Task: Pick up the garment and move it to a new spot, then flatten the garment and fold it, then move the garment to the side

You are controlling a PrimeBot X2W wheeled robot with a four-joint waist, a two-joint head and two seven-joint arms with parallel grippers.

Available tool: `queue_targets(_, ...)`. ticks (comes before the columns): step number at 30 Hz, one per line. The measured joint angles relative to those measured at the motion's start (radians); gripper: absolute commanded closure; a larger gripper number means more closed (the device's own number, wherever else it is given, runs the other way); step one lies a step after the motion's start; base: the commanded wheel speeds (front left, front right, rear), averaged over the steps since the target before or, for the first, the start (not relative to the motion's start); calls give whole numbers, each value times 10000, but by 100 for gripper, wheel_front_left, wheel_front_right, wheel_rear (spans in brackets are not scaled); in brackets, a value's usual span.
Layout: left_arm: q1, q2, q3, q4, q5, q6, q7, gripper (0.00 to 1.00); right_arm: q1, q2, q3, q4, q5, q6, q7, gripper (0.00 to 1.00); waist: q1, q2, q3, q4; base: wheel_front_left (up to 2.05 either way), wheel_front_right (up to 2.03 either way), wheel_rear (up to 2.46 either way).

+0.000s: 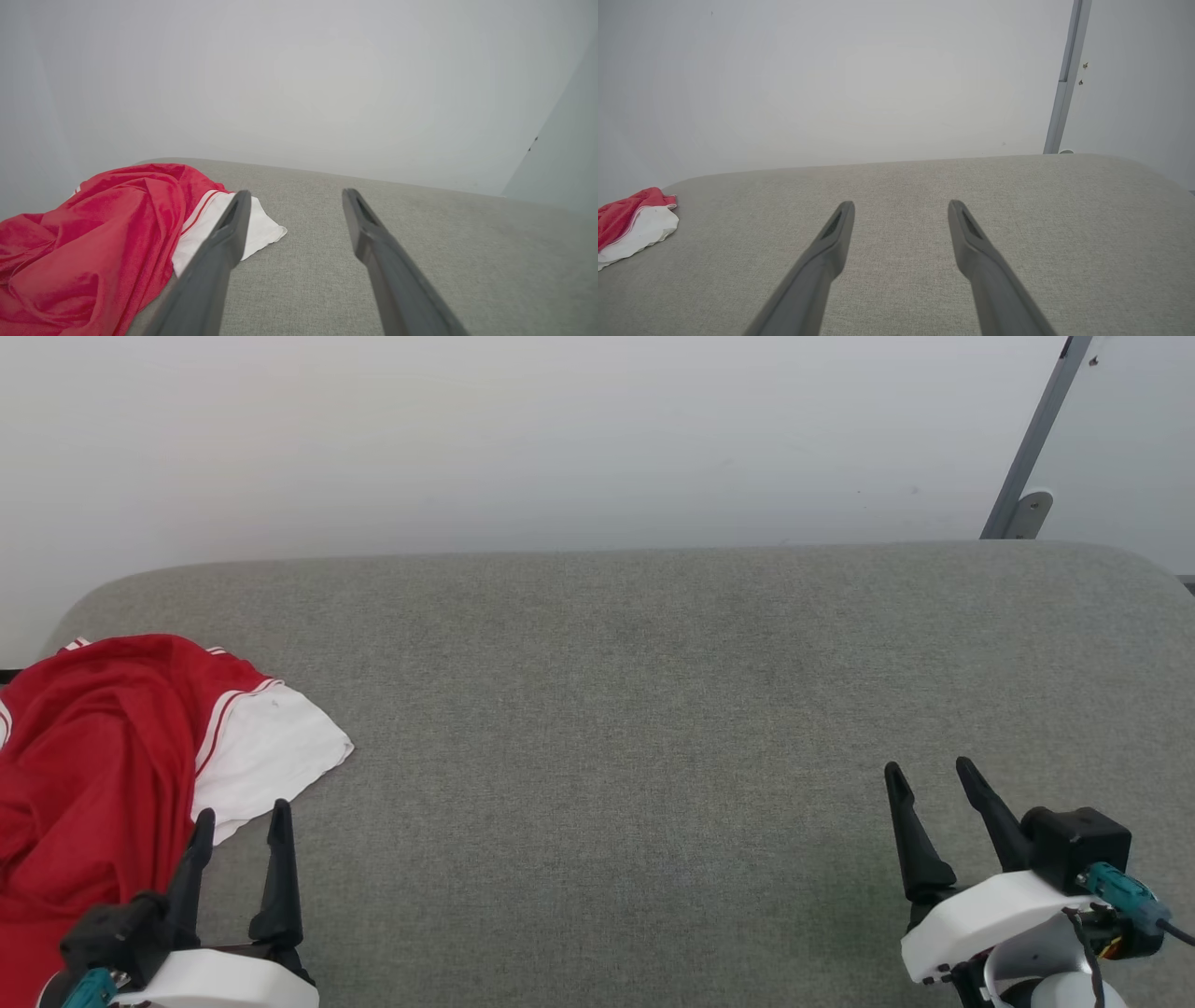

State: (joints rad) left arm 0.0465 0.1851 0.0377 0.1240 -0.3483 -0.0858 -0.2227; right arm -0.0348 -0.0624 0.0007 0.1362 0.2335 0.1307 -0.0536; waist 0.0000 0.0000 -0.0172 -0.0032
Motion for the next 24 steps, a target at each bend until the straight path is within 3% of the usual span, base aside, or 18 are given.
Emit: queue_targets(24, 75, 82, -75, 88, 1292, -211, -374, 0, 46, -17, -31, -167, -1676, 2, -259, 0, 0, 0, -63, -16, 0, 0, 0)
